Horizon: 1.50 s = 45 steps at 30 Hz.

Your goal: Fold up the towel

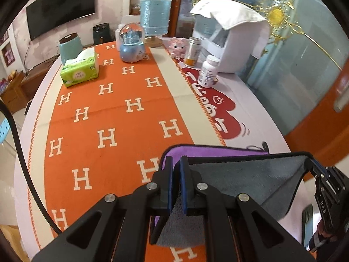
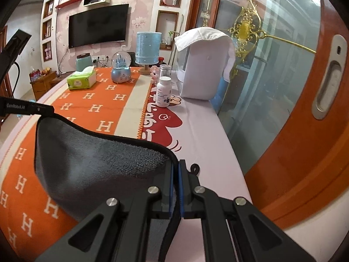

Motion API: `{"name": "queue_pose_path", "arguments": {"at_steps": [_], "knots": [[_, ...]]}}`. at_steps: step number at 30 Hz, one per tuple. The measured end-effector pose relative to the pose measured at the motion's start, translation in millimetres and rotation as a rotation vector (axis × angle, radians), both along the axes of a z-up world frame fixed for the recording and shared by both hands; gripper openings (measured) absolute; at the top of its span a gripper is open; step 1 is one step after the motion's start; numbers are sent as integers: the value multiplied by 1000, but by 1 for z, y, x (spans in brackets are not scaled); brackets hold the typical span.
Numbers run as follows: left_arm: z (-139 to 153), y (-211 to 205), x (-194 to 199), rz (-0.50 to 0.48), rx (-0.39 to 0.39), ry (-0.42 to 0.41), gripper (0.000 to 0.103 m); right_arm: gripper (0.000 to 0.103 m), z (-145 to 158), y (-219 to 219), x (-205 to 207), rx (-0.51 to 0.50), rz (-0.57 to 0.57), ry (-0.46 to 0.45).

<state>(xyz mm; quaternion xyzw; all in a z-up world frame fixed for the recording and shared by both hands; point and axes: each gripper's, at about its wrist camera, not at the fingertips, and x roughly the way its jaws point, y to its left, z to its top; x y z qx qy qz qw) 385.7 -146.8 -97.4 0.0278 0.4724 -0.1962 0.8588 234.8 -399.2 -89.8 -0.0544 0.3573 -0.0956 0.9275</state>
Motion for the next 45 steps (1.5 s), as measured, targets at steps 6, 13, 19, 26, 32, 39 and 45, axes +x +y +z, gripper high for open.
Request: {"name": "queue_pose_path", "arguments": {"at_steps": [6, 13, 19, 26, 32, 39, 45], "knots": [[-14, -5, 29, 37, -14, 0, 4, 4, -19, -13, 19, -12, -22, 27], [-36, -18, 52, 54, 2, 25, 4, 4, -39, -25, 35, -34, -44, 69], [-48, -24, 58, 60, 10, 41, 4, 8, -52, -31, 43, -38, -40, 101], [-46, -25, 57, 57, -6, 63, 6, 37, -56, -39, 45, -17, -54, 123], [-42, -20, 52, 66, -13, 63, 11, 48, -56, -39, 45, 4, -50, 128], [-28, -7, 35, 112, 25, 47, 60, 62, -48, -30, 43, 30, -26, 109], [-12, 13, 21, 153, 19, 18, 82, 72, -39, -16, 40, 54, 10, 95]]}}
